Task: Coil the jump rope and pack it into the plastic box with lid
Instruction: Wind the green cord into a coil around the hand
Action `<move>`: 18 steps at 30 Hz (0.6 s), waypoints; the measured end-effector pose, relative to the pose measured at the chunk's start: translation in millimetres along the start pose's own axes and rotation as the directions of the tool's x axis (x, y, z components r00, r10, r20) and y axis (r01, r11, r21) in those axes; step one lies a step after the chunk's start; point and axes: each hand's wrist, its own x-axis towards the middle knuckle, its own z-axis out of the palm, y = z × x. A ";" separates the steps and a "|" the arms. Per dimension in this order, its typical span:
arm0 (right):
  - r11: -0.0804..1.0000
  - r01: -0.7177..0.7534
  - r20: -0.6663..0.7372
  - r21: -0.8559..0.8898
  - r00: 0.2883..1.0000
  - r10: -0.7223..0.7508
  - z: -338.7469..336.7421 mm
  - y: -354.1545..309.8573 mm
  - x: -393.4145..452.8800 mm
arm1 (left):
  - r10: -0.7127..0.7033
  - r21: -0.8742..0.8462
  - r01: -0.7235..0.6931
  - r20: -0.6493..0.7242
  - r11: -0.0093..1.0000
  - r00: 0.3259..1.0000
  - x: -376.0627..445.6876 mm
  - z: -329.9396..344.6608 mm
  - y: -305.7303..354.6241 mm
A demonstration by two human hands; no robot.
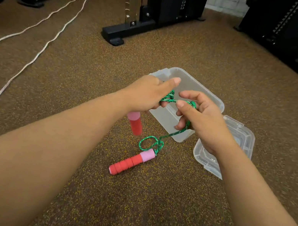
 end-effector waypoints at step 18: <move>0.987 -0.006 -0.206 0.158 0.978 0.039 -30.4 3.6 3.9 | -0.078 -0.035 0.085 0.162 0.996 0.984 1.3 -7.2 -10.9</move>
